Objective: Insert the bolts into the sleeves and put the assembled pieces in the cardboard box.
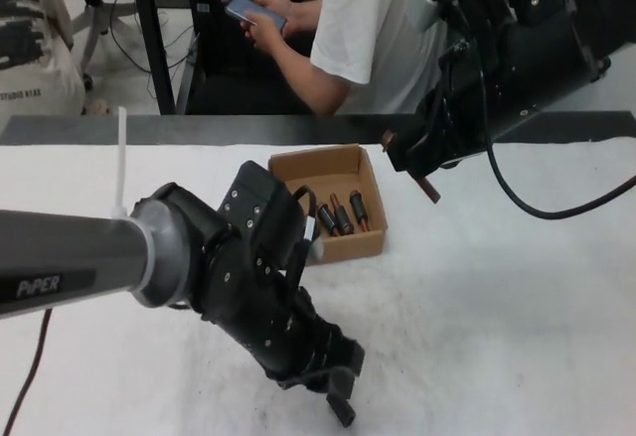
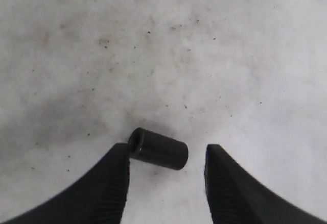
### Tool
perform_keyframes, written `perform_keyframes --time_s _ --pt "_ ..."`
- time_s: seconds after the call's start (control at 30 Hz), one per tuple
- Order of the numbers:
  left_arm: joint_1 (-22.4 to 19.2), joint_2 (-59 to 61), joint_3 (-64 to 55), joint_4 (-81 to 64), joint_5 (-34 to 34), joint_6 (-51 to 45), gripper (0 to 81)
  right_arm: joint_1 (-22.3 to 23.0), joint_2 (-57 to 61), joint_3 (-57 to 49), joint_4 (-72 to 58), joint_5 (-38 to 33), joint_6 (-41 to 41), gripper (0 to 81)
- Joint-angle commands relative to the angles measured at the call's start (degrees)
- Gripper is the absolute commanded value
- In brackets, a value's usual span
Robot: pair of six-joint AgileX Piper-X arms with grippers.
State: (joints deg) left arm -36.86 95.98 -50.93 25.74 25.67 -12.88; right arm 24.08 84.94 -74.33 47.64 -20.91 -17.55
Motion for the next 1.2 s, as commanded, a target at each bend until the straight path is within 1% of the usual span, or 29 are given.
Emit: perform_keyframes --time_s 0.0,0.03,0.13,0.2,0.23,0.3,0.43,0.47,0.53,0.63,0.73,0.83,0.97,1.03,1.17 --pt "0.2 -0.2 -2.1 4.9 -2.2 11.2 44.0 -0.2 -0.6 -0.6 0.1 -0.9 -0.1 0.8" --pt "0.2 -0.2 -3.0 7.5 -4.0 15.2 44.0 -0.2 -0.6 -0.6 0.1 -0.9 -0.1 0.8" --pt "0.2 -0.2 -6.2 15.8 -12.1 30.5 44.0 -0.2 -0.6 -0.6 0.1 -0.9 -0.1 0.8" --pt "0.2 -0.2 -7.9 18.1 -17.1 40.0 44.0 -0.2 -0.6 -0.6 0.1 -2.0 -0.1 0.8" --pt "0.2 -0.2 -8.4 18.4 -18.1 43.0 44.0 -0.2 -0.6 -0.6 0.1 -3.3 -0.1 0.8" --pt "0.2 -0.2 -9.5 18.1 -18.8 49.7 44.0 -0.2 -0.6 -0.6 0.1 -4.8 -0.1 0.8" --pt "-0.2 -0.2 -10.8 17.0 -18.3 62.5 44.0 -0.2 -0.6 -0.6 0.1 -4.8 -0.1 0.8" --pt "-0.5 -0.2 -10.9 17.0 -17.2 67.8 44.0 -0.2 -0.6 -0.6 0.1 -4.8 -0.1 0.8" --pt "-1.0 -0.2 -11.0 17.0 -13.9 74.1 44.0 -0.2 -0.6 -0.6 0.1 -4.8 -0.1 0.8" --pt "-1.9 -0.2 -11.0 17.2 -9.6 79.6 41.9 -0.2 -0.6 -0.6 0.1 -4.8 -0.1 0.8" --pt "-2.6 -0.2 -11.0 17.1 -9.8 86.7 38.4 -0.2 -0.6 -0.6 0.1 -4.8 -0.1 0.8" --pt "-3.1 -0.2 -11.0 17.4 -10.0 92.2 37.8 -0.2 -0.6 -0.6 0.1 -4.8 -0.1 0.8" --pt "-3.5 0.4 -11.0 17.4 -10.5 97.3 37.8 -0.2 -0.6 -0.6 0.1 -6.6 -0.1 0.8" --pt "-3.5 1.6 -11.0 17.4 -12.4 99.6 37.8 -0.2 -0.6 -0.6 0.1 -7.4 -0.1 0.8" --pt "-3.5 4.9 -11.0 17.4 -13.2 100.3 37.8 -0.2 -0.6 -0.6 0.1 -8.4 -0.1 0.8"
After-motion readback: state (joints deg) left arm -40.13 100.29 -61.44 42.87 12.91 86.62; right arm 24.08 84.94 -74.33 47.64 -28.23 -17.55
